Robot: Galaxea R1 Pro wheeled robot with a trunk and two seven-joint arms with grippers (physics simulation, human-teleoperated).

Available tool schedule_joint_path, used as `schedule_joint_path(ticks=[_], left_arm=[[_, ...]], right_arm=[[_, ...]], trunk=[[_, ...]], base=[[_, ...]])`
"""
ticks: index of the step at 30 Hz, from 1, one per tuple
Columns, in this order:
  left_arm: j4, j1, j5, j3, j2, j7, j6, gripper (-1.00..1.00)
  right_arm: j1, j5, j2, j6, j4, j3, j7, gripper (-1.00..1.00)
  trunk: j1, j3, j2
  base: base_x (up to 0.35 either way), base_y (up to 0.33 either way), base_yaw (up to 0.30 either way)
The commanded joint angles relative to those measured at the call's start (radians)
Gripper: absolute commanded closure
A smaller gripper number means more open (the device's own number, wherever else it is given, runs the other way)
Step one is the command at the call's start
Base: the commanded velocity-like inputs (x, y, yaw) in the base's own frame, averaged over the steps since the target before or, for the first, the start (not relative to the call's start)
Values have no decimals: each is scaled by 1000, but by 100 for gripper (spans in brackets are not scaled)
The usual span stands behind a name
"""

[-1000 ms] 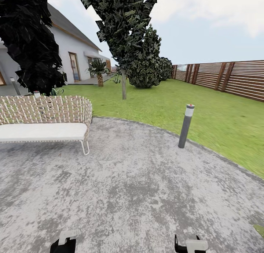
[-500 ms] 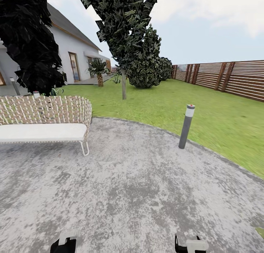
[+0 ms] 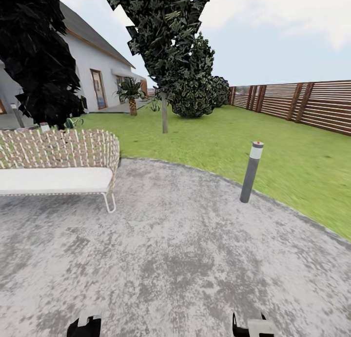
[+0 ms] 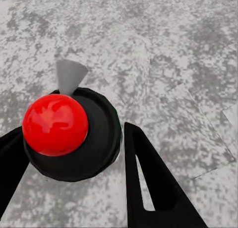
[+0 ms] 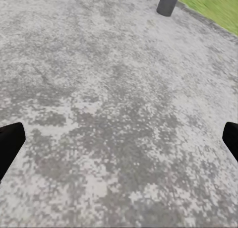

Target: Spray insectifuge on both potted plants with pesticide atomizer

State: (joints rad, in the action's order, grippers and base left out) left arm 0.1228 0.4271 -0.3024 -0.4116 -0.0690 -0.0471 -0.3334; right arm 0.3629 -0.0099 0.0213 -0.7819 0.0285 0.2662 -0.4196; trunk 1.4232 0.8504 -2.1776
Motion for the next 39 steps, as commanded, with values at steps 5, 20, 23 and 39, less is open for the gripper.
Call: schedule_joint_path(ticks=[5, 20, 23, 39], left_arm=[[-2, 1, -11, -4, 0, -5, -4, 100], [-2, 1, -11, -4, 0, -5, -4, 100], [-2, 1, -11, -4, 0, -5, -4, 100], [-2, 1, -11, -4, 0, -5, -4, 100]], right_arm=[[1, -1, 0, 0, -1, 8, -8, -100], [1, -1, 0, 0, -1, 8, -8, -100], [1, -1, 2, 0, -1, 8, -8, -100], [1, -2, -1, 0, 0, 8, -8, -100]], trunk=[[0, 1, 0], [0, 1, 0], [0, 1, 0], [0, 1, 0]], base=[[338, 0, 0], [339, 0, 0], [339, 0, 0], [339, 0, 0]])
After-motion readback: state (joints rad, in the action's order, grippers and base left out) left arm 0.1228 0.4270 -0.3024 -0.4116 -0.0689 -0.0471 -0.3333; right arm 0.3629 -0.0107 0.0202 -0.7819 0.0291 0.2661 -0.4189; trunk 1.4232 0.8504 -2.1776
